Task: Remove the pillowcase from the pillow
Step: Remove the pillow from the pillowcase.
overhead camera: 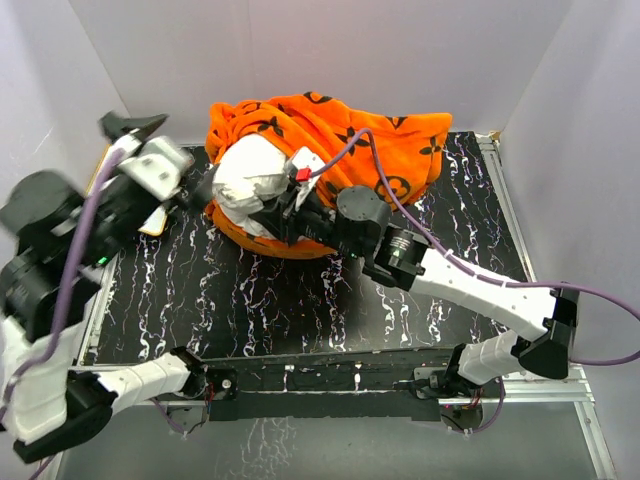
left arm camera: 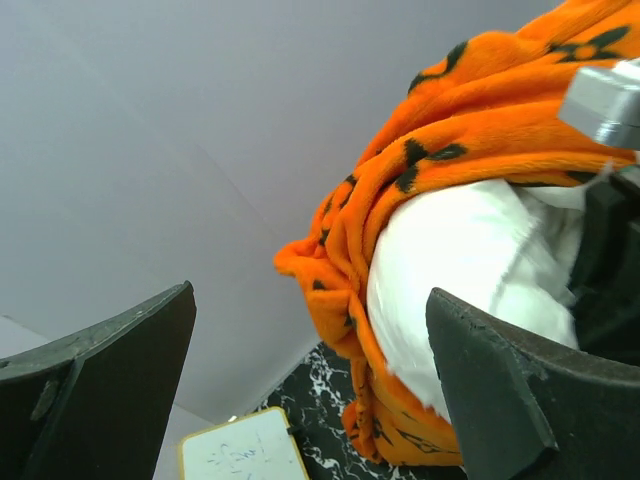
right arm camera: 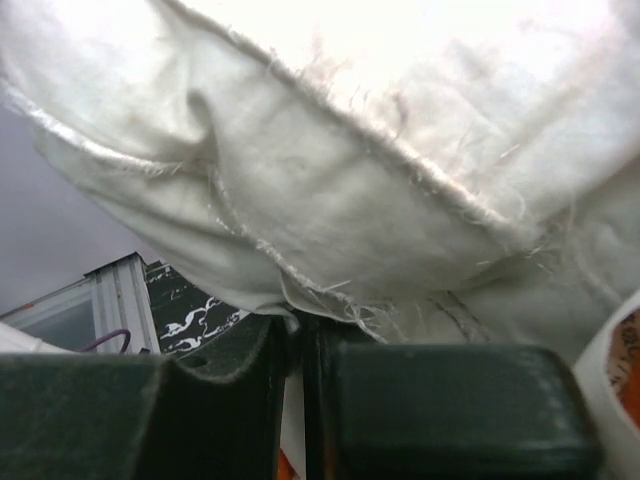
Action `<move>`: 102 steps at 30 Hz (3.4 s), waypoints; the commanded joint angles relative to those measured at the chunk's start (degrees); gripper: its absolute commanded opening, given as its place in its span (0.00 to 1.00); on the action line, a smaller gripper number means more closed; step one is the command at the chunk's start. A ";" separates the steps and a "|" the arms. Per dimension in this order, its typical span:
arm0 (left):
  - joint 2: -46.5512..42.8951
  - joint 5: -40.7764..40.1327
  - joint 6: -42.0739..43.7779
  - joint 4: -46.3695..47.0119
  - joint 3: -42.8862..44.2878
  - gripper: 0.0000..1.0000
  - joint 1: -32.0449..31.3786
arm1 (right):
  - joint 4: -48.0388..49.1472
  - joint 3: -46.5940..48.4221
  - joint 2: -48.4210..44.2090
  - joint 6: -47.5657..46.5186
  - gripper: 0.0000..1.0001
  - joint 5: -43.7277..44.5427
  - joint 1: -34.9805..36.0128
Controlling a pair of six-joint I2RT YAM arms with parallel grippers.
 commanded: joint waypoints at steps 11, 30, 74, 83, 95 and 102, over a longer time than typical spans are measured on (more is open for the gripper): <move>4.52 17.30 5.75 -19.40 8.88 0.97 -0.12 | -3.21 11.81 7.81 0.32 0.08 -5.60 -3.25; 9.86 1.41 11.61 -17.02 -2.64 0.26 -0.06 | -12.72 17.18 6.05 3.05 0.19 -24.38 -14.95; 8.83 11.01 8.15 -26.19 6.86 0.00 0.47 | -10.97 35.97 13.65 -32.52 0.54 28.72 -20.46; 4.74 11.31 11.88 -36.42 6.37 0.00 0.47 | -10.90 42.04 17.16 -26.59 0.56 32.14 -26.94; 5.95 10.51 14.85 -42.72 13.22 0.00 0.47 | -15.12 40.74 17.30 -19.97 0.50 37.38 -36.10; 6.58 8.47 15.31 -45.01 18.48 0.00 0.47 | -17.01 37.04 17.42 -9.87 0.29 34.59 -45.86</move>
